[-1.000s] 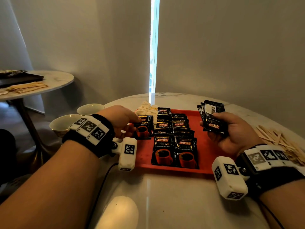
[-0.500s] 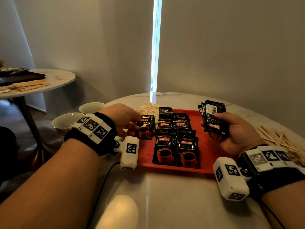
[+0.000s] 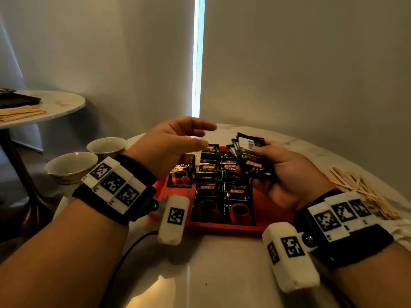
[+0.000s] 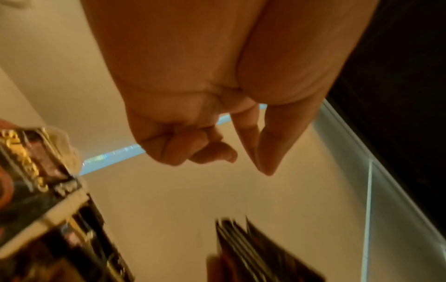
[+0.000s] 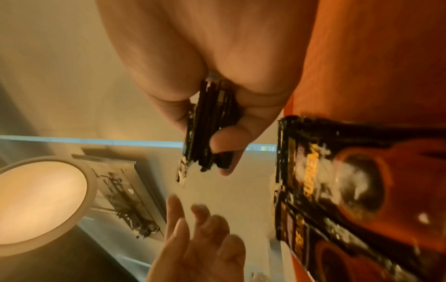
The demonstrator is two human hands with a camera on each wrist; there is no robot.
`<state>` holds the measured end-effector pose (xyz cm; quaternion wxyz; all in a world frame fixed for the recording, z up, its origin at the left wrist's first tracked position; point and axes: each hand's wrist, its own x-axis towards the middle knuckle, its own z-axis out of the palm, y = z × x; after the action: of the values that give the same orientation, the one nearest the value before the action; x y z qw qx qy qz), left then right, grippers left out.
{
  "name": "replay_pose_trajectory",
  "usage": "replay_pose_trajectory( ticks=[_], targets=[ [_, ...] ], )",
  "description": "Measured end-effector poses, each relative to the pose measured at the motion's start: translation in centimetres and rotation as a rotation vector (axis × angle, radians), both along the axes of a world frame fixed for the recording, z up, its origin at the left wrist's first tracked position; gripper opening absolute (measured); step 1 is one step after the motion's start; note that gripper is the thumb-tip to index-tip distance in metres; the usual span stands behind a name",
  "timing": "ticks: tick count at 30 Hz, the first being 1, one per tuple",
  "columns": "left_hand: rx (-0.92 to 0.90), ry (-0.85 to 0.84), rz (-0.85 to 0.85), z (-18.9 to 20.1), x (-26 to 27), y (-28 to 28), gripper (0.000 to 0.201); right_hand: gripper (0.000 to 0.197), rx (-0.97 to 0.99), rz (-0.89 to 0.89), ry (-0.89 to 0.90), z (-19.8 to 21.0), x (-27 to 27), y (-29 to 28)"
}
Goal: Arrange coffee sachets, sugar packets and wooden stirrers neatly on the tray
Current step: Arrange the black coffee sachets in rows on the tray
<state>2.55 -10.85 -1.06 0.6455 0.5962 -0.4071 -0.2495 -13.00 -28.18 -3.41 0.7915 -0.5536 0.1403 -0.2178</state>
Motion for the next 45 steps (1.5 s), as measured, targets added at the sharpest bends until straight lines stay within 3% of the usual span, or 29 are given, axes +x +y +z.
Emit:
replay_pose_trajectory(
  ticks=[3, 9, 15, 17, 20, 25, 33, 37, 45],
  targets=[
    [0.099, -0.131, -0.067, -0.2, -1.2, -0.2, 0.034, 0.035, -0.021, 0.042, 0.015, 0.0, 0.1, 1.3],
    [0.131, -0.295, -0.126, -0.1, -2.8, -0.5, 0.036, 0.036, -0.014, 0.039, 0.036, 0.1, 0.1, 2.3],
    [0.054, -0.38, 0.016, -0.5, -2.5, -0.9, 0.045, 0.048, 0.005, 0.068, 0.014, 0.1, 0.1, 2.6],
    [0.023, -0.376, 0.045, -0.5, -2.6, -1.0, 0.037, 0.057, 0.011, 0.092, 0.006, 0.1, 0.1, 2.7],
    [-0.039, -0.338, 0.077, -0.5, -2.6, -1.1, 0.029, 0.059, 0.025, 0.102, -0.006, 0.1, 0.2, 2.7],
    [-0.101, -0.278, 0.093, -0.4, -2.4, -1.1, 0.022, 0.039, 0.042, 0.081, 0.021, 0.2, 0.0, 2.5],
    [-0.13, -0.255, 0.094, -0.4, -1.3, -0.8, 0.014, 0.036, 0.061, 0.083, 0.018, 0.3, -0.2, 2.3],
    [-0.201, -0.087, 0.201, -0.4, -0.9, -0.8, 0.013, 0.04, 0.069, 0.069, 0.012, 0.4, -0.3, 2.0],
    [-0.249, 0.161, 0.276, -0.6, -0.2, -0.9, 0.049, 0.02, 0.037, 0.084, -0.068, 1.1, -1.0, 1.6]
  ],
)
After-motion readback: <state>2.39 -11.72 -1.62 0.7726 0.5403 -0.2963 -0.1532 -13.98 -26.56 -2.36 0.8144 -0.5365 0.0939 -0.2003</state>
